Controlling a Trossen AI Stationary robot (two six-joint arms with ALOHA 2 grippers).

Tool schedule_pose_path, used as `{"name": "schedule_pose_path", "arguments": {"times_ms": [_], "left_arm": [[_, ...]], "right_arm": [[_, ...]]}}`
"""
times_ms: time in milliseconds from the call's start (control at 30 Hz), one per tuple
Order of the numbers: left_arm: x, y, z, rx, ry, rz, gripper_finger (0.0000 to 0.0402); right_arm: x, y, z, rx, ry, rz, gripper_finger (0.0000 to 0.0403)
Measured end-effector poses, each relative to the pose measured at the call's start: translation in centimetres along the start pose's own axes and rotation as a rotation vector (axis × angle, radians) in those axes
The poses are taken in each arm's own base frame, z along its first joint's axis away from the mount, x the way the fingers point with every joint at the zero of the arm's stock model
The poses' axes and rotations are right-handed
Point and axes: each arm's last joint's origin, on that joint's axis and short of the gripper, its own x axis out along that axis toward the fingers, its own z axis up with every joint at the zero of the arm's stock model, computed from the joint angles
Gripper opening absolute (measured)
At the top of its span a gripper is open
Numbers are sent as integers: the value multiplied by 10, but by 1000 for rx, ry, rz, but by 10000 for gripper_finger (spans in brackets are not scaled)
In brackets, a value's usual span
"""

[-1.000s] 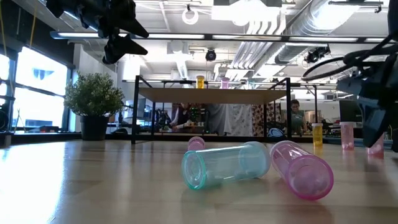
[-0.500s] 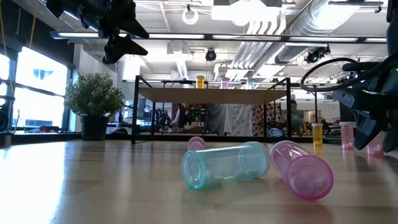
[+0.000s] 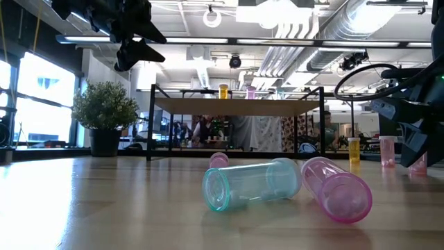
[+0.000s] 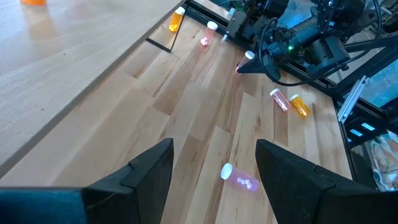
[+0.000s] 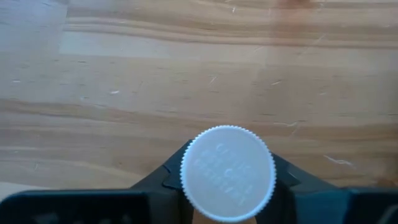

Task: Pick and place medicine bottles onto shelf by color
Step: Put the middle pink pill bottle on the shelf

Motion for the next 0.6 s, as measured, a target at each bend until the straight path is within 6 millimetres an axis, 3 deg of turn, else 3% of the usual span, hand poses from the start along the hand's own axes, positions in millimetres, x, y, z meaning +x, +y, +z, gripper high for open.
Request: {"name": "schedule_pose_path", "arguments": {"times_ms": [333,600], "left_arm": [[0,0,0,-1,0,0,217],[0,-4,5,-6,-39,-85,217]], "right_arm": [[-3,7,-3,-15,40,64,85],[-49,60,2,-112,127,257,84]]}}
